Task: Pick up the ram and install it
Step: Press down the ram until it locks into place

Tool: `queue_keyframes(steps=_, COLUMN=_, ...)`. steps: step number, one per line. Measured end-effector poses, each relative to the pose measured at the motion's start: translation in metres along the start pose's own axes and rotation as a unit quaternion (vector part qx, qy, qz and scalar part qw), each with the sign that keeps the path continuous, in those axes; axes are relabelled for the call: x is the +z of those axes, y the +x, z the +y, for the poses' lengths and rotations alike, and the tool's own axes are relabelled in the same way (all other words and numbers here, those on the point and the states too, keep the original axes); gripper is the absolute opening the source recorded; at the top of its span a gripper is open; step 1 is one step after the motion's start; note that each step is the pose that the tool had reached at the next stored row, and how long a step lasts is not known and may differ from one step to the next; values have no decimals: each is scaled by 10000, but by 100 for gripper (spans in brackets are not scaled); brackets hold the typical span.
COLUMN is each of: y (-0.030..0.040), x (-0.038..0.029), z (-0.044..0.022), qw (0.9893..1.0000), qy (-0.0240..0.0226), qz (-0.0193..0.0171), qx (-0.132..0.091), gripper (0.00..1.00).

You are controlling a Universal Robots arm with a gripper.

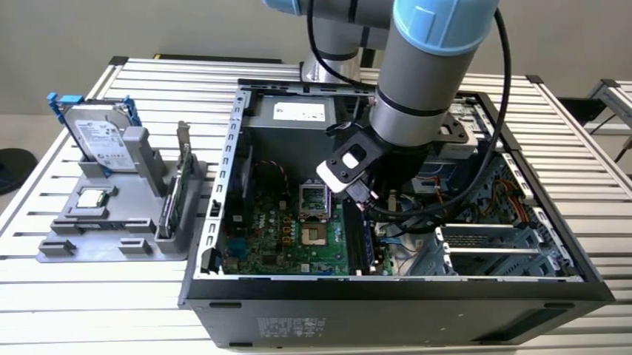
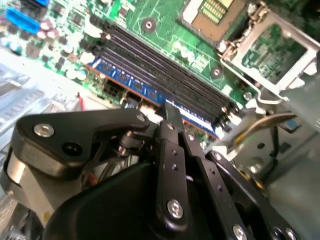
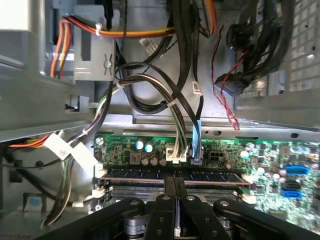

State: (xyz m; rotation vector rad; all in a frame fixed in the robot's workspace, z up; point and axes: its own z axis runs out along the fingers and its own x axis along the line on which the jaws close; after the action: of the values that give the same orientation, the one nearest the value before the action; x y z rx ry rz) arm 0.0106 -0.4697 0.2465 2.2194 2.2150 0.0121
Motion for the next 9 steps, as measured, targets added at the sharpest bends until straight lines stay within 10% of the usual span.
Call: queue_keyframes(steps=9, y=0, x=-71, z=1, qw=10000, qy=27, qz=0, qx=0, gripper=0)
